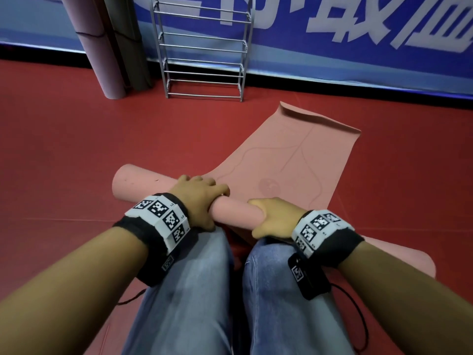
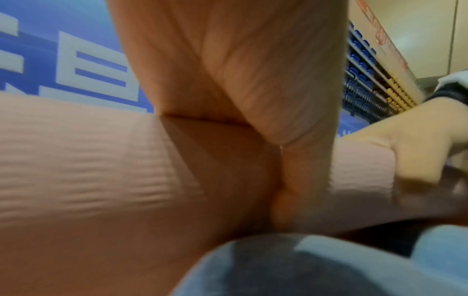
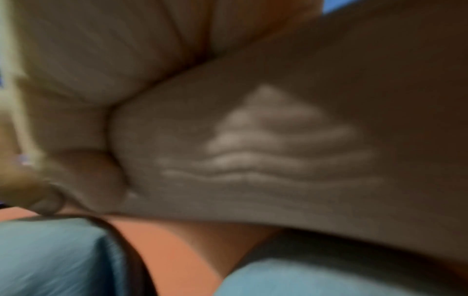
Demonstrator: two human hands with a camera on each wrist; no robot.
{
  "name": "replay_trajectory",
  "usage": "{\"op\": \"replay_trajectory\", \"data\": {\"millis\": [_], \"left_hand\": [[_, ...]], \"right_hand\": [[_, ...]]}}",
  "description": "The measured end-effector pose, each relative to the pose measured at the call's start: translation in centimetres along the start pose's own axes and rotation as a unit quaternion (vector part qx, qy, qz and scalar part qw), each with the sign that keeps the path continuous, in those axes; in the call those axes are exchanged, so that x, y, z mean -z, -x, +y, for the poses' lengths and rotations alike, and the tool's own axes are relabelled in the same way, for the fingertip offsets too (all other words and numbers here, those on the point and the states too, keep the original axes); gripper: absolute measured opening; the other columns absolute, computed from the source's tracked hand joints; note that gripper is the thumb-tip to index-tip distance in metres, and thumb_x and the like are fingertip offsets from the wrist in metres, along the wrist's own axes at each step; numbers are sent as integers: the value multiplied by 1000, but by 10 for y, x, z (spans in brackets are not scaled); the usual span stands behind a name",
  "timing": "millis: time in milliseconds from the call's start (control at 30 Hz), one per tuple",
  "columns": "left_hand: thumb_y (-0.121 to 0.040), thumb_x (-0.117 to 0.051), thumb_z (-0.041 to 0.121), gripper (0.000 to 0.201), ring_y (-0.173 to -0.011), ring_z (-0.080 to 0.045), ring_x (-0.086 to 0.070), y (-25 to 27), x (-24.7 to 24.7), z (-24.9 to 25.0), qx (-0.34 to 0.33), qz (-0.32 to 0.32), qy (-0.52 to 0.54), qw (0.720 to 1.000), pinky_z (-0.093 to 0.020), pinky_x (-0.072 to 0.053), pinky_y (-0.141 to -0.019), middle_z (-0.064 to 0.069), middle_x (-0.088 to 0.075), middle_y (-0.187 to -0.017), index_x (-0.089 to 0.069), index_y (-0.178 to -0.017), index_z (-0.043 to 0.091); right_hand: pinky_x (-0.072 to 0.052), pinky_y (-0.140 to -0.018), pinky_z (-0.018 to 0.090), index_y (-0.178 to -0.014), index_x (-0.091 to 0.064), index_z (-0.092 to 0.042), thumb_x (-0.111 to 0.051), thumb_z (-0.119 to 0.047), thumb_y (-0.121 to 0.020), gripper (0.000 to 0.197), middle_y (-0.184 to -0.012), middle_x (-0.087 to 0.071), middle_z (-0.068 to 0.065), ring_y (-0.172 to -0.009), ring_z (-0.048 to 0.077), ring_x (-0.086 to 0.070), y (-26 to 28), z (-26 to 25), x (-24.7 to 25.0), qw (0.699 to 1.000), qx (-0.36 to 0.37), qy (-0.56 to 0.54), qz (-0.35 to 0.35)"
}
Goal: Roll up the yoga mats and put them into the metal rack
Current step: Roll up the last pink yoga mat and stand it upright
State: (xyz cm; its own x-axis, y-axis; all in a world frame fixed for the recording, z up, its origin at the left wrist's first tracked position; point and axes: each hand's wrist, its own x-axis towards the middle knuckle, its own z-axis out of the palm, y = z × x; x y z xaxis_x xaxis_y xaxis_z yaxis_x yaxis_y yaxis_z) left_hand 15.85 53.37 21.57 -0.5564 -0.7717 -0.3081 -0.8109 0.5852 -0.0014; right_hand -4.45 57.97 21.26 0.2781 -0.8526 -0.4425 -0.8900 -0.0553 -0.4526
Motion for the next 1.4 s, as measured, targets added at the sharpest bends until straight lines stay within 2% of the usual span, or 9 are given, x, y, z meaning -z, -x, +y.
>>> {"op": "replay_trajectory", "data": {"millis": [167, 367, 600, 800, 867, 967, 1100, 1200, 1400], "left_hand": [[-69, -73, 47, 77, -115, -24, -51, 3, 5, -9, 28, 19, -53, 998, -47, -33, -103, 5, -50, -124, -31, -133, 39], [-66, -79, 36, 58, -96, -22, -60, -4, 12, 2, 8, -82, 16, 996, -35, -50, -84, 2, -62, -103, -47, -114, 28], [-67, -81, 35, 49, -77, -13, -52, 4, 13, -8, 38, -128, 71, 988, -22, -39, -68, 13, -51, -73, -51, -104, 26], [-74, -78, 36, 47, -79, -9, -56, 19, 13, -20, 53, -197, 54, 977, -18, -40, -62, 8, -62, -89, -61, -116, 21], [-72, -80, 36, 51, -79, -10, -57, 20, 14, -22, 59, -184, 57, 979, -18, -43, -61, 7, -62, -89, -60, -117, 21], [-68, -78, 42, 66, -102, -20, -58, 22, 12, -22, 86, -103, 25, 991, -35, -45, -84, 3, -59, -107, -47, -123, 28], [-71, -71, 47, 84, -125, -28, -40, 19, 0, -13, 64, 31, -41, 997, -59, -23, -109, 1, -42, -133, -27, -141, 37], [-72, -70, 52, 91, -129, -27, -35, 12, -4, -3, 59, 60, -19, 996, -64, -13, -111, 0, -39, -136, -20, -147, 38], [-64, -76, 54, 101, -130, -26, -34, 0, 8, 16, 1, 85, -72, 994, -63, -15, -111, 0, -34, -138, -21, -147, 37]], "right_hand": [[-50, -70, 29, -91, -63, -21, -78, -11, -62, 34, -84, -68, 0, -82, 21, -64, 2, 6, 14, 1000, -5, -21, 12], [-48, -68, 27, -89, -62, -25, -80, -14, -62, 35, -84, -66, -3, -81, 18, -62, 9, 12, 15, 999, -19, -9, -25], [-47, -79, 31, -127, -46, -34, -77, -39, -66, 69, -114, -59, -11, -98, 16, -58, 14, 4, 20, 989, 27, 142, 42], [-51, -83, 36, -125, -44, -37, -83, -50, -60, 77, -106, -65, -7, -94, 19, -60, -8, -11, 22, 986, 16, 160, -30], [-52, -82, 34, -118, -50, -36, -84, -49, -59, 70, -101, -66, -7, -91, 18, -62, -11, -12, 20, 986, 11, 160, -36], [-54, -77, 33, -104, -55, -33, -84, -44, -59, 54, -92, -67, -6, -86, 17, -63, -11, -8, 20, 989, -2, 148, -16], [-54, -79, 35, -103, -54, -25, -86, -39, -59, 56, -92, -65, -2, -87, 19, -62, -6, 5, 25, 995, -26, 94, -3], [-52, -81, 33, -105, -56, -26, -88, -42, -56, 60, -93, -65, -5, -89, 17, -61, 0, 12, 31, 997, -28, 78, 12], [-48, -77, 27, -94, -58, -27, -86, -28, -63, 41, -89, -65, -8, -87, 12, -61, 10, 25, 29, 998, -52, -25, -28]]}}
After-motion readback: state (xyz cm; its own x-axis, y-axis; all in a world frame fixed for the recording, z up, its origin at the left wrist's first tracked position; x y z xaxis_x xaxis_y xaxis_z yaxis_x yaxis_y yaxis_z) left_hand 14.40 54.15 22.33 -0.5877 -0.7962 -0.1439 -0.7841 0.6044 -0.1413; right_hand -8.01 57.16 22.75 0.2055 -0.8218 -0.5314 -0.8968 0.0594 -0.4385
